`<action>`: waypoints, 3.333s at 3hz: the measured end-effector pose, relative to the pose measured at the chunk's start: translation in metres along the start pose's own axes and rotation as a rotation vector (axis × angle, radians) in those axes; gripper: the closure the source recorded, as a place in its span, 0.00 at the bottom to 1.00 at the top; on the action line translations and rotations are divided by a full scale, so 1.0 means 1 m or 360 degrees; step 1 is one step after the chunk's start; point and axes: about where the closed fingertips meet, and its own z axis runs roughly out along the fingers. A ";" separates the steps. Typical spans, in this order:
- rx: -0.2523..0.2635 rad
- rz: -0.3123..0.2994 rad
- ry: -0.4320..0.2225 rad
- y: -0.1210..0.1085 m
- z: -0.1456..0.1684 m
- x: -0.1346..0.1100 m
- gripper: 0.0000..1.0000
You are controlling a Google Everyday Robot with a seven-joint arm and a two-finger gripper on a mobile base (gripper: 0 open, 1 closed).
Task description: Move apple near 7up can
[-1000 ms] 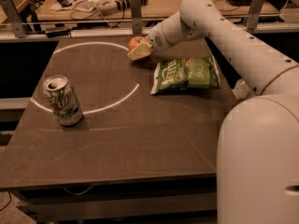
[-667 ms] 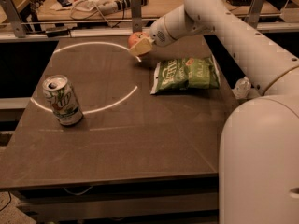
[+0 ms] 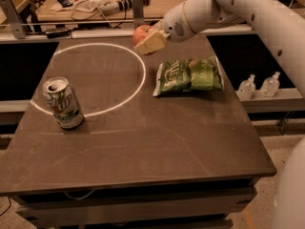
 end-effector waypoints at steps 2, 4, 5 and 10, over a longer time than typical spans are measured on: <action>-0.0060 -0.0051 0.0091 0.120 0.005 0.036 1.00; -0.0123 -0.0053 0.0099 0.136 0.020 0.032 1.00; -0.0182 -0.0047 0.0093 0.150 0.036 0.033 1.00; -0.0422 -0.0076 0.0060 0.217 0.093 0.036 1.00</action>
Offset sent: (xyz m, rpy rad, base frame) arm -0.1307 0.0232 -0.0356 -0.0534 0.0239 0.0313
